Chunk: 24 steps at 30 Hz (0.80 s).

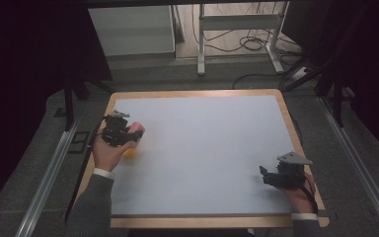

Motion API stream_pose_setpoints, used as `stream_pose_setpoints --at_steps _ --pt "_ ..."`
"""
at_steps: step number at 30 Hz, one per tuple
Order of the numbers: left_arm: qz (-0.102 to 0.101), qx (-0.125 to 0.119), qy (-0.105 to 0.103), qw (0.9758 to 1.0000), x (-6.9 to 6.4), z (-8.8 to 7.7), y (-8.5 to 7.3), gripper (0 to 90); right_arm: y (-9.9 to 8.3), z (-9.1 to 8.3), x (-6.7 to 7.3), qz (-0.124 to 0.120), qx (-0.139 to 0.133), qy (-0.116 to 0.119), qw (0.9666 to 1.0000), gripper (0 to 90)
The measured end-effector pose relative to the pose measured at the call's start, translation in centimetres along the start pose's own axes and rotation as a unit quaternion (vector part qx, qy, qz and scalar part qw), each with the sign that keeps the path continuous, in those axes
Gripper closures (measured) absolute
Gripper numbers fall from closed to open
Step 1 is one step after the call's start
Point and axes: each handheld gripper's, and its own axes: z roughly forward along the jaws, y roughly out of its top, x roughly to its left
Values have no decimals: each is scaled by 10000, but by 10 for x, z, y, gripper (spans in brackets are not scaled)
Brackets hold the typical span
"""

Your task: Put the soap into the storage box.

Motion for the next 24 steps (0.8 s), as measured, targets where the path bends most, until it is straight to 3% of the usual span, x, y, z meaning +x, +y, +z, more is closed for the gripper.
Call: stream_pose_setpoints --at_steps 24 --pt "-188 171 203 9995 24 5 -5 600 0 0 0 6 -6 2 10000 104"
